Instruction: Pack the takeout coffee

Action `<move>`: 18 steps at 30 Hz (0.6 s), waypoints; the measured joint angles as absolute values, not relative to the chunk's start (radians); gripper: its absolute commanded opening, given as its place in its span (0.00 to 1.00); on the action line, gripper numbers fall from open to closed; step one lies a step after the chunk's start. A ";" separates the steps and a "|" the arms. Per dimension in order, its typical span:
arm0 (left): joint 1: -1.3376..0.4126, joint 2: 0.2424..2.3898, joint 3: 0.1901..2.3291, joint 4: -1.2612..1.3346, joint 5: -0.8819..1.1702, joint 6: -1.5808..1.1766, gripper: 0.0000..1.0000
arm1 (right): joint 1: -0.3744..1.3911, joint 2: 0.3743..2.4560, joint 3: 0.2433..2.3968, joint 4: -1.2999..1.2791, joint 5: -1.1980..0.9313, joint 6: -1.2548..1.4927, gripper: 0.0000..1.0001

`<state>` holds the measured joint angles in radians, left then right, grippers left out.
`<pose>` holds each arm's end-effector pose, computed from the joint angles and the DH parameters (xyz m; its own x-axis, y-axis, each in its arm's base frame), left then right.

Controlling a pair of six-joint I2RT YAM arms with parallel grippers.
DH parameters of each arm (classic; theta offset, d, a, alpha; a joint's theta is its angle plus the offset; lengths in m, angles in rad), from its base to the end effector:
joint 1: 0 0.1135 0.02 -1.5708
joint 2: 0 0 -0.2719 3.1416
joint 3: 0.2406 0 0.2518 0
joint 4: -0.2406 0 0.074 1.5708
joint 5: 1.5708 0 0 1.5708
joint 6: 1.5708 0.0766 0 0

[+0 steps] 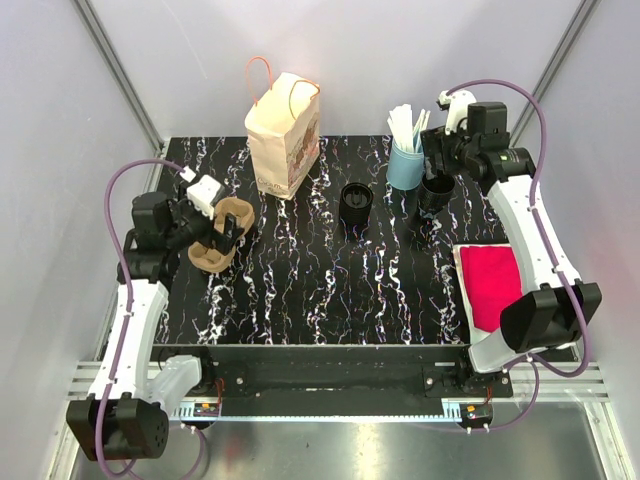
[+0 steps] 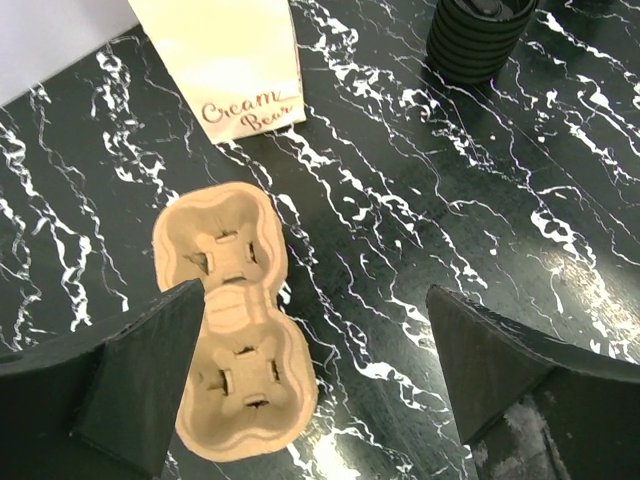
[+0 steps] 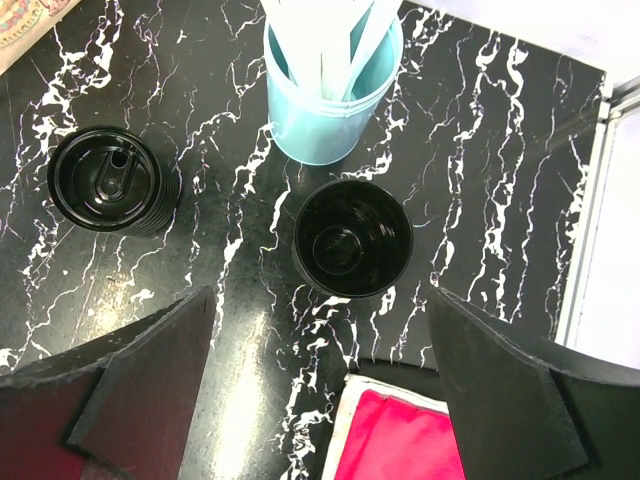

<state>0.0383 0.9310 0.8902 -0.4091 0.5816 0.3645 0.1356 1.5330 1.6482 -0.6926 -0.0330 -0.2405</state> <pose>0.2302 -0.0333 0.3216 -0.2412 0.2889 -0.9265 0.5869 0.8037 0.0978 0.3682 0.0528 0.3907 -0.4866 -0.3066 -0.8181 -0.2866 0.9406 -0.1821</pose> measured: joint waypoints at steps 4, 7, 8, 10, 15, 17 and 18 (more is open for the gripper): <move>0.038 0.918 0.861 -0.391 0.581 0.349 0.99 | 0.135 1.545 1.649 -0.692 -0.033 -0.225 0.90; 0.038 0.917 0.847 -0.370 0.579 0.334 0.99 | 0.135 1.557 1.654 -0.691 -0.033 -0.217 0.89; 0.038 0.917 0.842 -0.363 0.578 0.331 0.99 | 0.135 1.563 1.658 -0.690 -0.033 -0.216 0.89; 0.038 0.918 0.837 -0.354 0.572 0.323 0.99 | 0.135 1.571 1.661 -0.684 -0.033 -0.215 0.89; 0.038 0.937 0.835 -0.327 0.542 0.313 0.99 | 0.135 1.582 1.662 -0.677 -0.035 -0.215 0.89; 0.038 0.963 0.835 -0.313 0.513 0.312 0.99 | 0.135 1.586 1.662 -0.677 -0.036 -0.215 0.89; 0.038 0.982 0.835 -0.308 0.497 0.309 0.99 | 0.136 1.587 1.662 -0.677 -0.037 -0.215 0.89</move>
<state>0.0376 0.9817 0.8349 -0.3077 0.4973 0.3088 0.1356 1.5871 1.6623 -0.6773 -0.0372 -0.2153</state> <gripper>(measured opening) 0.987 0.892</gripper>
